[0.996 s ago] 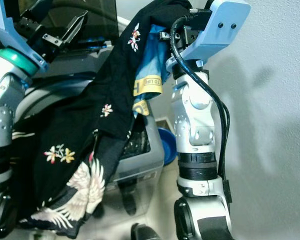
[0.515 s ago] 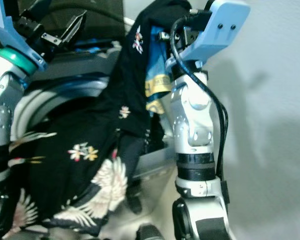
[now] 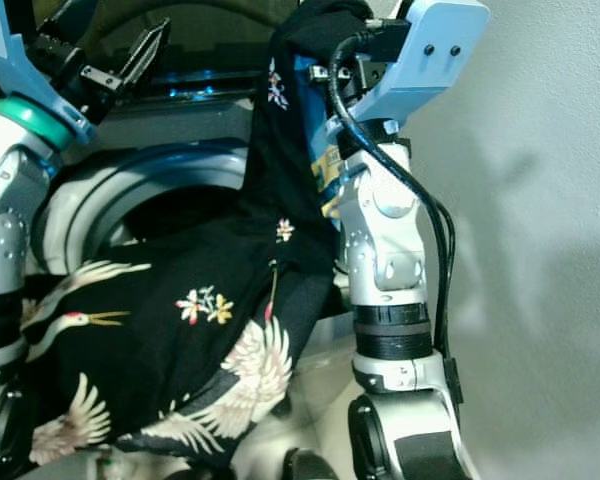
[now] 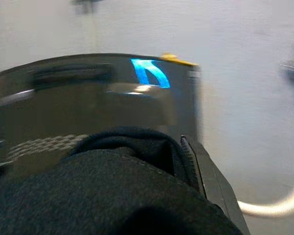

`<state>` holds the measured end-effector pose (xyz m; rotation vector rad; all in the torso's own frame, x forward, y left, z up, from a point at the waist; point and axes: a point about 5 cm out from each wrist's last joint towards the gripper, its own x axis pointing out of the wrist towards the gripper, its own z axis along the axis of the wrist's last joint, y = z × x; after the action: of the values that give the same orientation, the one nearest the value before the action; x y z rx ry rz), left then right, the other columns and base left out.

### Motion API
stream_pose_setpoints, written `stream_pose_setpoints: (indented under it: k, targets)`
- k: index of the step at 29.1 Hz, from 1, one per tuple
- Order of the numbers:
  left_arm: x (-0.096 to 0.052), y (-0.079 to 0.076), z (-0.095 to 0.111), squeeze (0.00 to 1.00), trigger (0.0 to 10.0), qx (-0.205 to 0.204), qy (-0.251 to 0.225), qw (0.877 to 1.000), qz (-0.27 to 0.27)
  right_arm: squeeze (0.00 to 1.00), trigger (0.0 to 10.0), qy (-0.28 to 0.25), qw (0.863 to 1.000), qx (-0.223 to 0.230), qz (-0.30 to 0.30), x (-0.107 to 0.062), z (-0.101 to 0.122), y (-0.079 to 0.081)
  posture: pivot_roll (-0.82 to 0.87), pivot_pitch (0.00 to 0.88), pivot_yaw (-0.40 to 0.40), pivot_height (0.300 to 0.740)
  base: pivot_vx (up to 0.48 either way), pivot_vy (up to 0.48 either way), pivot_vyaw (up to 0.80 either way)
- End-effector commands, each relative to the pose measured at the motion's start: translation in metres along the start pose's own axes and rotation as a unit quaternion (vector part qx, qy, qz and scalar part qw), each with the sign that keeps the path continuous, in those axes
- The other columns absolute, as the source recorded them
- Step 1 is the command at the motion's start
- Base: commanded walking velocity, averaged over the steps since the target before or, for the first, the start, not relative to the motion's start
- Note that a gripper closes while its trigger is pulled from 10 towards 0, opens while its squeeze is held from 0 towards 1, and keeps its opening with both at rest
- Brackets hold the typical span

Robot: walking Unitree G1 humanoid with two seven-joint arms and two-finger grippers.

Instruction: Clothes washing

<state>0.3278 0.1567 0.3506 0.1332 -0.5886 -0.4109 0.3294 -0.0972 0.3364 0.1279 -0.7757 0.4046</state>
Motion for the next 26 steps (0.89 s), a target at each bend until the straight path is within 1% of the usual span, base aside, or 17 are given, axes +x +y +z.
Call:
stream_pose_setpoints:
  k: [1,2,3,5,8,10,11,12,13,14,16,18,22,23,24,25,26]
  targets:
    - [0.001,0.002,0.004,0.00,10.0,0.008,-0.012,1.000,-0.008,0.00,10.0,-0.018,0.999,0.007,0.047,0.005,0.010,0.012,0.05,0.066,0.063,0.740,0.000,0.000,0.00]
    - [-0.001,-0.002,0.008,0.00,10.0,-0.003,-0.021,0.999,-0.050,0.00,10.0,-0.036,0.994,0.034,0.098,0.014,0.022,0.021,0.04,0.068,0.065,0.740,0.000,0.000,0.00]
    - [-0.001,-0.002,0.008,0.00,10.0,-0.003,-0.021,0.999,-0.050,0.00,10.0,-0.036,0.994,0.034,0.098,0.014,0.022,0.021,0.04,0.068,0.065,0.740,0.000,0.000,0.00]
    - [-0.006,-0.011,0.014,0.00,10.0,-0.029,-0.030,0.991,-0.124,0.00,10.0,-0.067,0.981,0.065,0.170,0.027,0.042,0.032,0.04,0.068,0.065,0.740,0.000,0.000,0.00]
    - [-0.006,-0.011,0.014,0.00,10.0,-0.029,-0.030,0.991,-0.124,0.00,10.0,-0.067,0.981,0.065,0.170,0.027,0.042,0.032,0.04,0.068,0.065,0.740,0.000,0.000,0.00]
    - [-0.019,-0.018,0.017,0.00,10.0,-0.055,-0.021,0.974,-0.217,0.00,10.0,-0.100,0.968,0.095,0.211,0.046,0.061,0.041,0.04,0.068,0.058,0.740,0.000,0.000,0.00]
    - [-0.029,-0.021,0.017,0.00,10.0,-0.069,-0.007,0.961,-0.268,0.00,10.0,-0.116,0.962,0.110,0.221,0.058,0.071,0.044,0.05,0.072,0.048,0.740,0.000,0.000,0.00]
    - [-0.029,-0.021,0.017,0.00,10.0,-0.069,-0.007,0.961,-0.268,0.00,10.0,-0.116,0.962,0.110,0.221,0.058,0.071,0.044,0.05,0.072,0.048,0.740,0.000,0.000,0.00]
    - [-0.041,-0.022,0.015,0.00,10.0,-0.092,0.015,0.947,-0.307,0.00,10.0,-0.130,0.957,0.131,0.224,0.070,0.078,0.048,0.06,0.072,0.042,0.740,0.000,0.000,0.00]
    - [-0.041,-0.022,0.015,0.00,10.0,-0.092,0.015,0.947,-0.307,0.00,10.0,-0.130,0.957,0.131,0.224,0.070,0.078,0.048,0.06,0.072,0.042,0.740,0.000,0.000,0.00]
    - [-0.054,-0.023,0.008,0.00,10.0,-0.127,0.050,0.929,-0.345,0.00,10.0,-0.149,0.952,0.161,0.213,0.085,0.086,0.052,0.08,0.079,0.028,0.740,0.000,0.000,0.00]
    - [-0.055,-0.023,0.003,0.00,10.0,-0.141,0.062,0.924,-0.351,0.00,10.0,-0.154,0.950,0.173,0.209,0.089,0.088,0.053,0.08,0.079,0.028,0.740,0.000,0.000,0.00]
    - [-0.052,-0.025,-0.007,0.00,10.0,-0.163,0.076,0.918,-0.354,0.00,10.0,-0.153,0.952,0.175,0.201,0.094,0.087,0.055,0.08,0.078,0.023,0.740,0.000,0.000,0.00]
    - [-0.047,-0.030,-0.015,0.00,10.0,-0.180,0.088,0.910,-0.362,0.00,10.0,-0.146,0.954,0.172,0.196,0.098,0.083,0.057,0.08,0.077,0.022,0.740,0.000,0.000,0.00]
    - [-0.047,-0.030,-0.015,0.00,10.0,-0.180,0.088,0.910,-0.362,0.00,10.0,-0.146,0.954,0.172,0.196,0.098,0.083,0.057,0.08,0.077,0.022,0.740,0.000,0.000,0.00]
    - [-0.044,-0.040,-0.020,0.00,10.0,-0.203,0.093,0.892,-0.394,0.00,10.0,-0.126,0.959,0.163,0.193,0.100,0.073,0.057,0.07,0.077,0.018,0.740,0.000,0.000,0.00]
    - [-0.044,-0.040,-0.020,0.00,10.0,-0.203,0.093,0.892,-0.394,0.00,10.0,-0.126,0.959,0.163,0.193,0.100,0.073,0.057,0.07,0.077,0.018,0.740,0.000,0.000,0.00]
